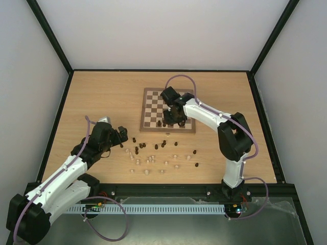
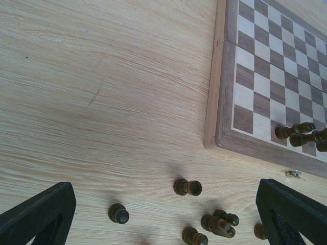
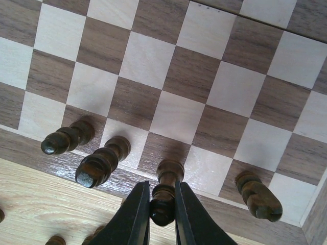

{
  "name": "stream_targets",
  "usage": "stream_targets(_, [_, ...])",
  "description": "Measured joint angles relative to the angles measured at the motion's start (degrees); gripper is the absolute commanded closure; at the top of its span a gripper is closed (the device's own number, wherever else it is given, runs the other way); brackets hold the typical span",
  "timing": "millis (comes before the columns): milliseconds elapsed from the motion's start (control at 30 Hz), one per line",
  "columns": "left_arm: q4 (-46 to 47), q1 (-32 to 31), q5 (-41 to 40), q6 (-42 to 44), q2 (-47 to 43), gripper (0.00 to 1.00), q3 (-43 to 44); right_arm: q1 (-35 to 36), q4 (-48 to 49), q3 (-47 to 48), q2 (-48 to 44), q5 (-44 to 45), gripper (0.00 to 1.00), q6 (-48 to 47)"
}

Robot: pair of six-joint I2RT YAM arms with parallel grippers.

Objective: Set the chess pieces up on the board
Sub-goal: Place the chess piece on the chessboard.

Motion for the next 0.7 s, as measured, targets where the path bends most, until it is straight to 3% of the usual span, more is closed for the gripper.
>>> stream_targets(433, [0.0,0.0,0.0,0.0,0.0,0.01,0.0,0.0,0.7,0.0,1.8,-1.3,0.88,0.0])
stream_targets(700, [0.0,0.0,0.0,0.0,0.0,0.00,0.0,0.0,1.2,0.0,1.9,-1.6,0.72,-0.1])
